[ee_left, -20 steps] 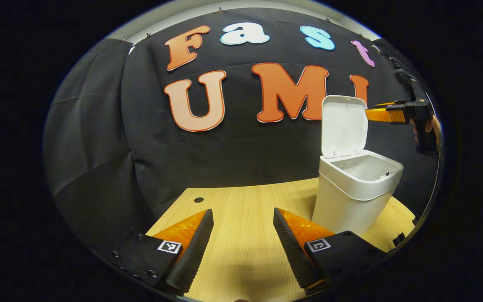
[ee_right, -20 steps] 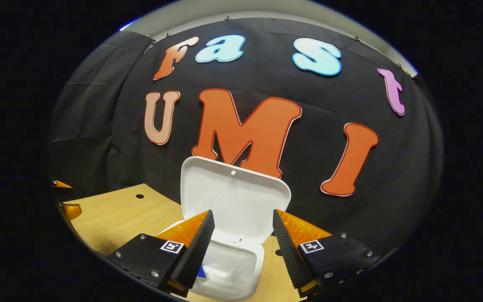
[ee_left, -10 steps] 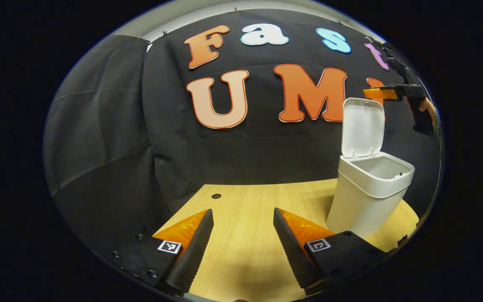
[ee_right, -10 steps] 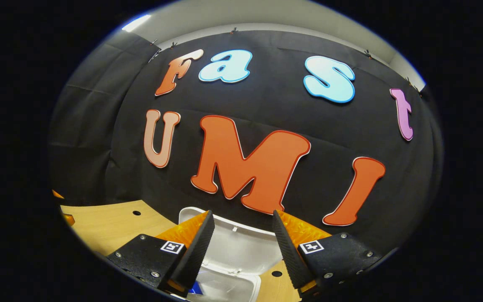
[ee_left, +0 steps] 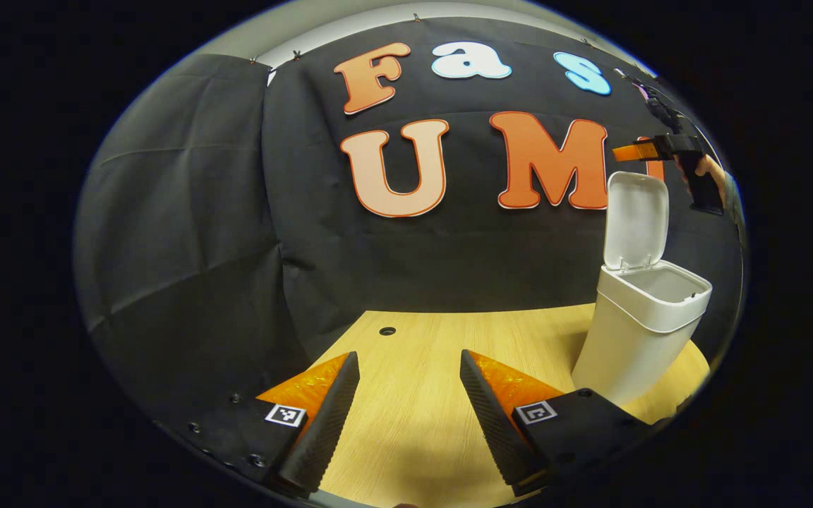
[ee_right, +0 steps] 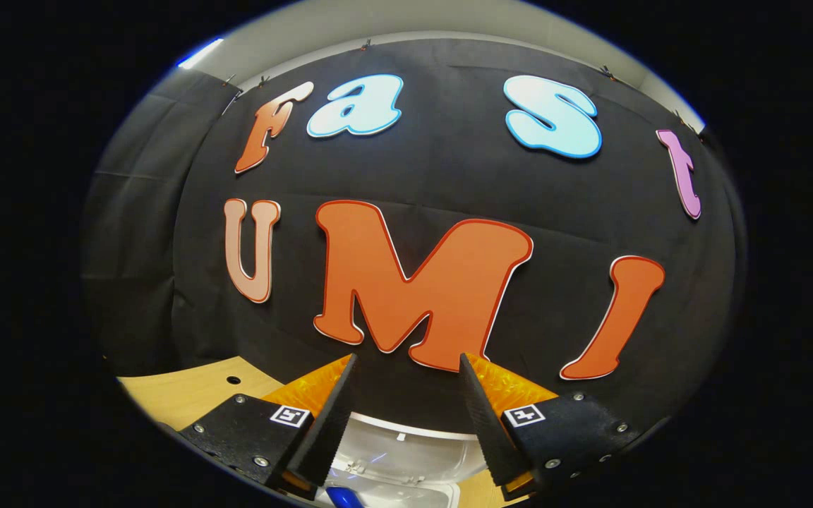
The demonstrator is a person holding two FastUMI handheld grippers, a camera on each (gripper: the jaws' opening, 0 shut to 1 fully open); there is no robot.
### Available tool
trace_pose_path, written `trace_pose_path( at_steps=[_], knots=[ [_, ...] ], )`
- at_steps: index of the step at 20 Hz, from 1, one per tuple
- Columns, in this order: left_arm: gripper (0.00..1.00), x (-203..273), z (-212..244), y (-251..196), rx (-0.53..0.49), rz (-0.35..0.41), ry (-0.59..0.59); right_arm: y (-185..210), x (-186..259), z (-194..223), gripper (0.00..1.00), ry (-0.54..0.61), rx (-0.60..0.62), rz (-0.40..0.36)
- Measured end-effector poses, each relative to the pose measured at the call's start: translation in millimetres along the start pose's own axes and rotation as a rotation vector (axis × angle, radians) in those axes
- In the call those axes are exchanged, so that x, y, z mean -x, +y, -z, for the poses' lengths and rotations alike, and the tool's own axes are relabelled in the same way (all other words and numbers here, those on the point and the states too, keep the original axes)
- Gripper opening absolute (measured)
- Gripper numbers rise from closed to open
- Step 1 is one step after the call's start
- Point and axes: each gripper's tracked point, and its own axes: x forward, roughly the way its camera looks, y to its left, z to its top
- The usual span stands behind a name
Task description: Press the lid of the desktop garbage bin to open it, pick up the crumpled paper on the desktop and throw it into the bin, then pick up the pop can on the desktop and drop it into the bin, and finally close the garbage bin lid.
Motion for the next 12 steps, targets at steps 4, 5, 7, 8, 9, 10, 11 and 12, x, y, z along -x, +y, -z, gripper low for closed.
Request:
trace_pose_path(
  at_steps=[4,5,7,8,9,10,11,12],
  knots=[
    [0.92,-5.5,1.9,8.3,-0.005,0.010,0.007,4.1,-0.6,21.0,0.85,0.075,0.029,0.011],
    [0.92,-7.7,1.5,8.3,-0.006,0.017,0.008,5.2,4.3,24.2,0.84,0.083,0.029,0.011],
    [0.92,-11.0,0.9,7.7,-0.007,0.033,0.009,7.4,7.8,21.8,0.81,0.086,0.023,0.019],
    [0.92,-12.5,1.4,7.2,-0.010,0.042,0.009,8.1,10.1,21.7,0.81,0.083,0.018,0.025],
    [0.92,-14.3,1.4,6.3,-0.015,0.053,0.008,8.4,14.1,23.7,0.81,0.090,0.018,0.027],
    [0.92,-15.3,-0.1,4.9,-0.020,0.062,0.008,10.0,19.5,23.7,0.81,0.092,0.017,0.028],
    [0.92,-17.4,-0.1,4.6,-0.024,0.069,0.007,12.0,24.0,25.2,0.81,0.097,0.017,0.027],
    [0.92,-20.1,1.2,3.6,-0.024,0.078,0.008,13.7,28.8,26.1,0.81,0.100,0.012,0.025]
  ],
)
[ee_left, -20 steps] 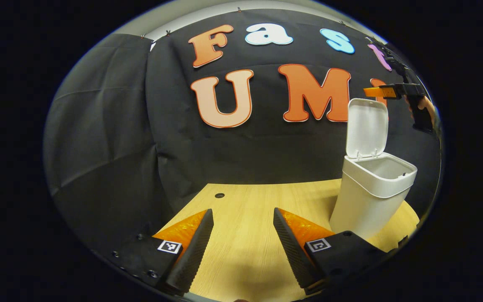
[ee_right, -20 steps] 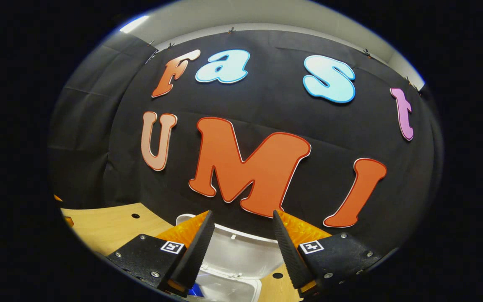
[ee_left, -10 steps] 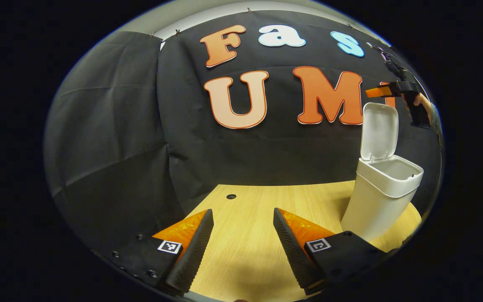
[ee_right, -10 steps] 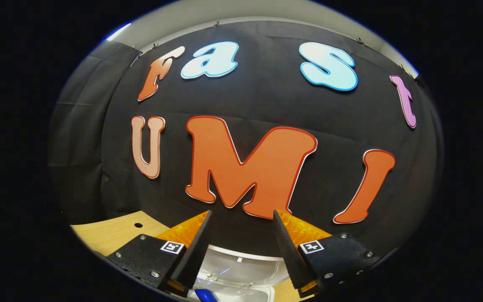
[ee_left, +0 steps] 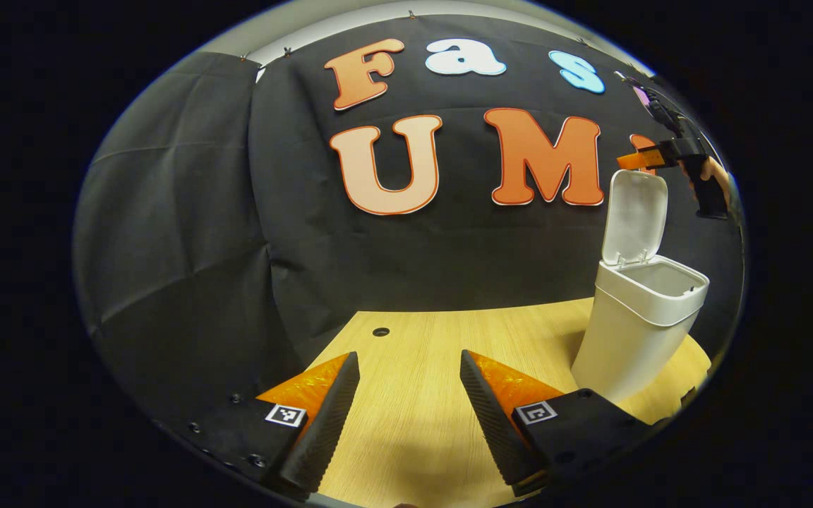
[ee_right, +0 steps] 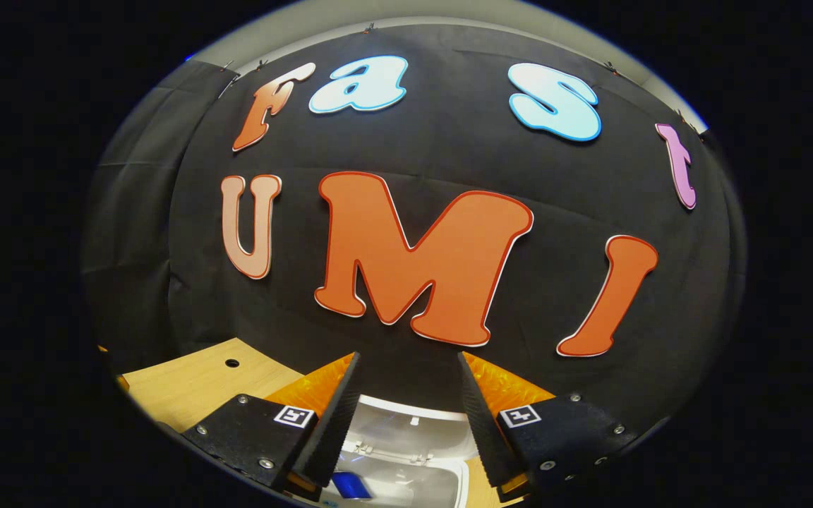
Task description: Press the lid of the desktop garbage bin to open it, pick up the crumpled paper on the desktop and throw it into the bin, then pick up the pop can on the desktop and drop it into the bin, and finally close the garbage bin lid.
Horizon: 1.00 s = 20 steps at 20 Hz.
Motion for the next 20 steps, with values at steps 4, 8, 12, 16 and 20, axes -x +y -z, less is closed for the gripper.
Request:
trace_pose_path(
  at_steps=[4,8,12,16,20],
  knots=[
    [0.92,-7.5,3.1,-6.2,-0.003,0.034,0.010,11.0,15.5,24.6,0.80,0.062,-0.027,-0.016],
    [0.92,-14.5,1.9,-13.2,-0.019,0.068,0.007,21.7,30.5,57.0,0.81,0.130,0.023,-0.014],
    [0.92,-16.6,2.2,-17.8,-0.027,0.100,0.008,22.8,44.4,76.1,0.81,0.166,0.019,-0.013],
    [0.92,-25.9,-2.9,-28.4,-0.033,0.133,0.008,25.3,56.9,96.3,0.81,0.204,-0.019,0.004],
    [0.92,-29.6,-5.5,-33.6,-0.043,0.161,0.002,24.5,69.5,113.1,0.81,0.233,-0.036,0.029]
  ],
)
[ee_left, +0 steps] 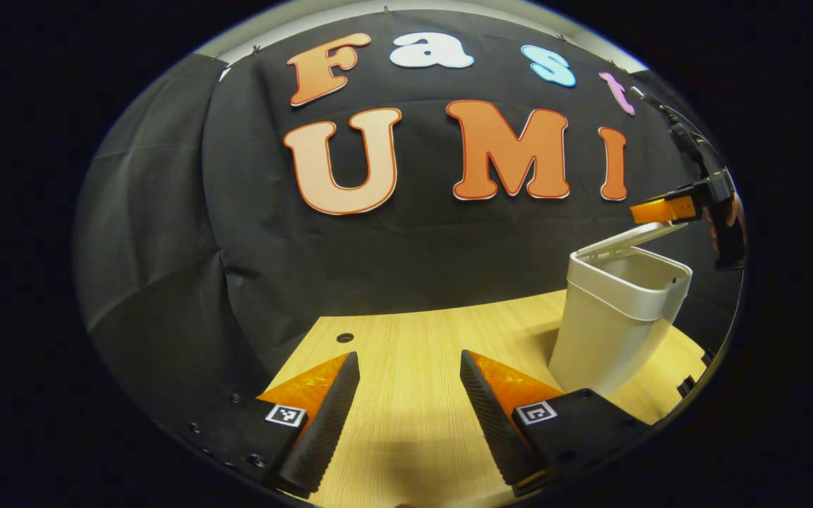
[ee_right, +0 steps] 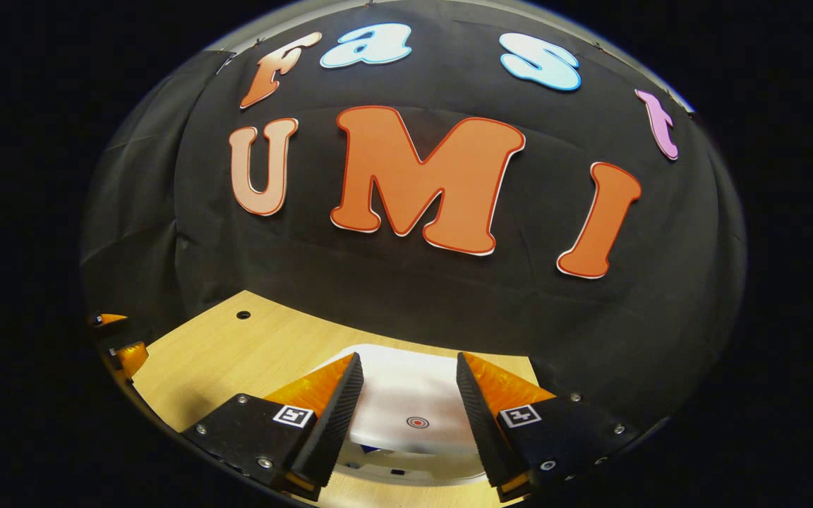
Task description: Press the lid of the desktop garbage bin to open it, pick up the crumpled paper on the desktop and throw it into the bin, then pick up the pop can on the desktop and drop it into the bin, and finally close the garbage bin lid.
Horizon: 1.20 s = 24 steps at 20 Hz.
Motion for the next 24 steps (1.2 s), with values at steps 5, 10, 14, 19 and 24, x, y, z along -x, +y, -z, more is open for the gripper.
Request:
trace_pose_path(
  at_steps=[5,10,14,19,24],
  knots=[
    [0.92,-6.1,-0.8,-3.6,-0.001,0.023,0.002,3.0,5.0,24.9,0.81,0.047,-0.046,0.022],
    [0.92,-11.9,1.3,-10.4,-0.010,0.050,0.011,2.0,13.1,48.2,0.81,0.089,-0.064,0.047],
    [0.92,-16.4,-0.6,-13.6,-0.015,0.066,0.006,-1.1,16.7,60.1,0.81,0.108,-0.090,0.068],
    [0.92,-21.6,-0.1,-18.0,-0.019,0.084,0.010,-2.7,21.6,69.4,0.73,0.125,-0.125,0.087],
    [0.92,-25.1,2.7,-24.6,-0.022,0.107,0.016,0.5,28.9,81.6,0.67,0.148,-0.133,0.098]
  ],
)
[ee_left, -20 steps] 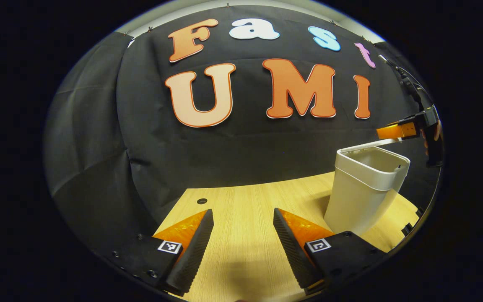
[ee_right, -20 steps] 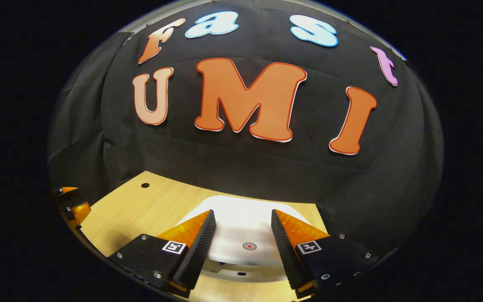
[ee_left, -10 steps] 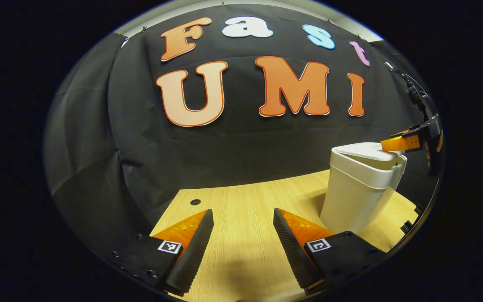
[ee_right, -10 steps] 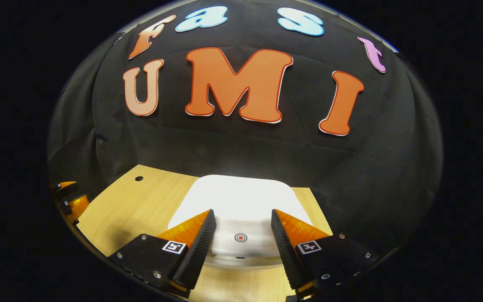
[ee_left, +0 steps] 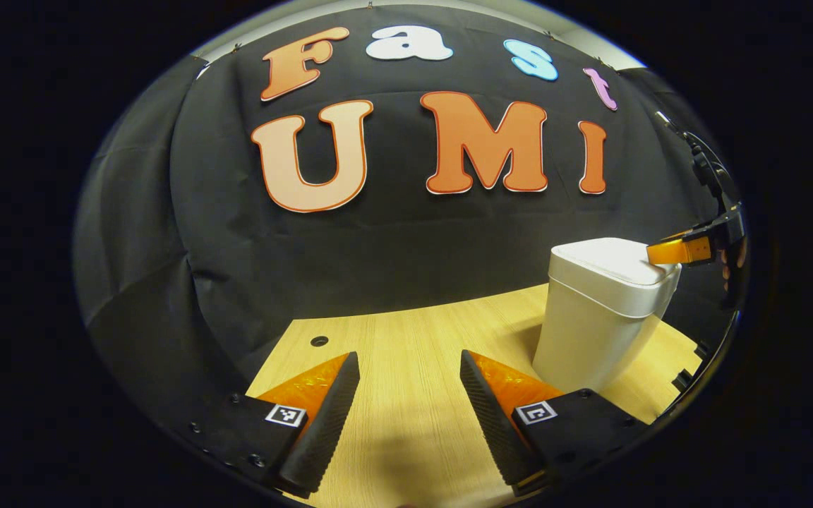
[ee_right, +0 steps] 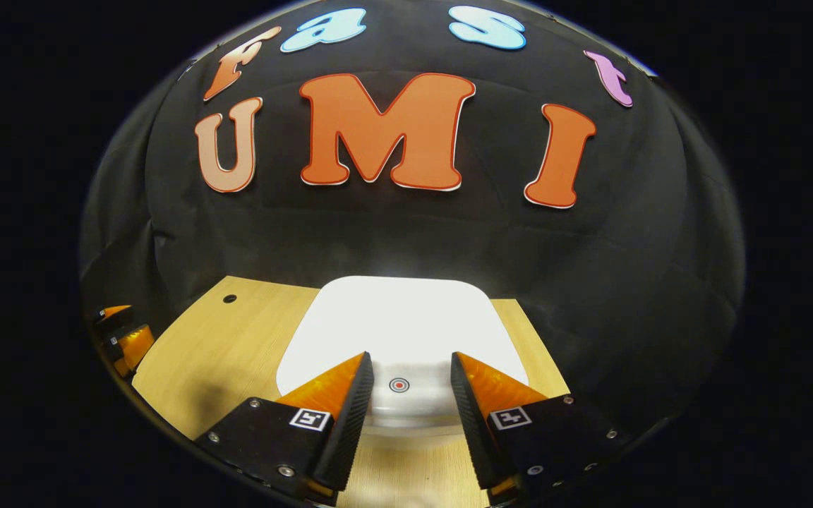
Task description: Press the lid of the desktop garbage bin to open it, pick up the crumpled paper on the desktop and throw it into the bin, then pick up the pop can on the desktop and drop it into the bin, and finally close the garbage bin lid.
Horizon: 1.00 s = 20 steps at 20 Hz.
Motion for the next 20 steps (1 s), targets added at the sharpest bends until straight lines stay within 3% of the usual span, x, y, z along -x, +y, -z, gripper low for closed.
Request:
trace_pose_path(
  at_steps=[16,17,20],
  knots=[
    [0.92,-4.5,-3.8,-15.9,-0.031,0.066,-0.001,12.0,16.4,15.1,0.67,0.029,-0.061,0.000],
    [0.92,-4.3,-7.0,-15.3,-0.035,0.069,-0.008,11.1,15.7,13.8,0.58,0.023,-0.073,0.003],
    [0.92,-2.6,-7.6,-12.5,-0.038,0.069,-0.013,8.0,13.2,16.2,0.57,0.019,-0.059,0.018]
  ],
)
